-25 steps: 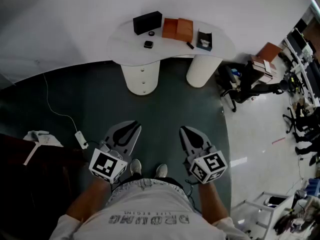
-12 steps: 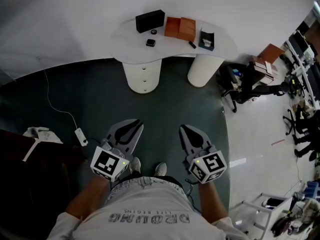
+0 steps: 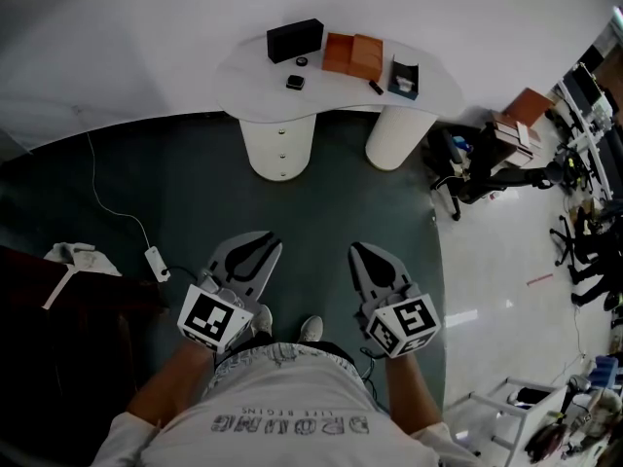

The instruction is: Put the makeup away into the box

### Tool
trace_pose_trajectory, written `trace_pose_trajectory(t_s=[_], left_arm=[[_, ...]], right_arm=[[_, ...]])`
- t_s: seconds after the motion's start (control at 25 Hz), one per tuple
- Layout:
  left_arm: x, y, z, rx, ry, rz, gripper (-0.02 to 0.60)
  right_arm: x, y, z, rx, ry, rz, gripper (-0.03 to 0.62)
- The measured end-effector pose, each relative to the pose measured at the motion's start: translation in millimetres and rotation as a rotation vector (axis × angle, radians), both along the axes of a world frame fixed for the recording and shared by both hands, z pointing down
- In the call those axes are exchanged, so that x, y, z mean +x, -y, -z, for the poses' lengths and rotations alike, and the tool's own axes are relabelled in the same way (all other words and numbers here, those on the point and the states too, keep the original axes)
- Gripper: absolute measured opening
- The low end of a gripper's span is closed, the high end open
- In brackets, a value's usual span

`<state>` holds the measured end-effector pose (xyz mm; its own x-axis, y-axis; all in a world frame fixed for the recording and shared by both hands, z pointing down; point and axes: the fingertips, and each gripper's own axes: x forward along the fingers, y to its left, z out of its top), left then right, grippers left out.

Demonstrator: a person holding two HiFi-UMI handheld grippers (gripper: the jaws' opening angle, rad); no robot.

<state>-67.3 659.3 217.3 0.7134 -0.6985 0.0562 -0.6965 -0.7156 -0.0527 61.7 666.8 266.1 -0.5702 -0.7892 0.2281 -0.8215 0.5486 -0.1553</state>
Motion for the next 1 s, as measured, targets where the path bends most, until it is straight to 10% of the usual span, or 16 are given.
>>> trace_pose_trajectory(t_s=[1.0], left_arm=[[-4.4,-7.8,-1.4,-0.019,-0.001,0.050,0.191]], right_arm=[[4.4,-10.4,3.4,0.012,0.034,-0.002,0.155]])
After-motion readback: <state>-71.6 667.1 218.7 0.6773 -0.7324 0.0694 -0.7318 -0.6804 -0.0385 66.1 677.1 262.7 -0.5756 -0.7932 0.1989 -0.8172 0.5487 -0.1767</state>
